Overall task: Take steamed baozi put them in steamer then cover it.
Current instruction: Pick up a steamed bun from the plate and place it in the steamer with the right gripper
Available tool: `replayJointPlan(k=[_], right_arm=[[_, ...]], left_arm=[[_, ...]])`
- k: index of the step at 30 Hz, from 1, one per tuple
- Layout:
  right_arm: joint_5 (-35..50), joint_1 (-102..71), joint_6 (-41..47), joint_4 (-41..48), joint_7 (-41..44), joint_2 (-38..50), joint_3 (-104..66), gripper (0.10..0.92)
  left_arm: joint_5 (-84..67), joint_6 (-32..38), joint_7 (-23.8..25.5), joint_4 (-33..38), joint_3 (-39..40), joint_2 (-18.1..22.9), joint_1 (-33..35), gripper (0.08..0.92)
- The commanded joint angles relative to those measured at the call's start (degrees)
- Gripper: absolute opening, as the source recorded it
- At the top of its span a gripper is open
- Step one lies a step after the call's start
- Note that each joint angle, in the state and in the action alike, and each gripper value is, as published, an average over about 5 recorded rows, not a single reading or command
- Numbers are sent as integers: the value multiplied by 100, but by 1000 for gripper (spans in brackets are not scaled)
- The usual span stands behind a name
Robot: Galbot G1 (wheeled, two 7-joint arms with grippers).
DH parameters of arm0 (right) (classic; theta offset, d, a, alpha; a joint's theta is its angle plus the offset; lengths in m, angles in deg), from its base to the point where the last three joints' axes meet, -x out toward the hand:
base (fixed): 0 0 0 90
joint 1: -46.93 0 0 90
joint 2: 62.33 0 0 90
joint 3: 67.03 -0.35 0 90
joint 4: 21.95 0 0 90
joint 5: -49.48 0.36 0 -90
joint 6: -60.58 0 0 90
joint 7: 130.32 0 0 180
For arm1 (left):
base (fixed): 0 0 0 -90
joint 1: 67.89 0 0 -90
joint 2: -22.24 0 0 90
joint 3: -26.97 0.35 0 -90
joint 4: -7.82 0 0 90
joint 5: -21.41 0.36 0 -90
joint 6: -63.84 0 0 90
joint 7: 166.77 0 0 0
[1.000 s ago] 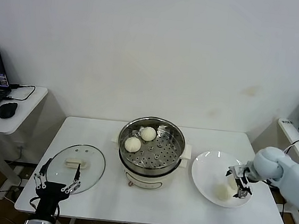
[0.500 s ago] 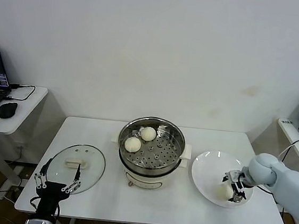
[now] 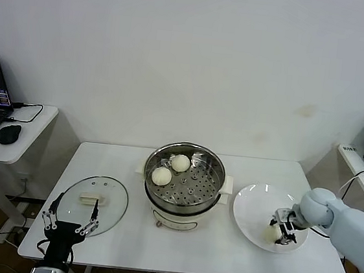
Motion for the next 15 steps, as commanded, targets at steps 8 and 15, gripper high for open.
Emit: replayJointPlan(k=[8, 15], right_arm=[[602, 1314, 46, -195, 132, 223, 336, 577], [1168, 2869, 71, -194, 349, 186, 833, 577]], left_arm=[[-10, -1, 5, 48, 18, -26, -14, 823], [-34, -3, 24, 62, 29, -72, -10, 823]])
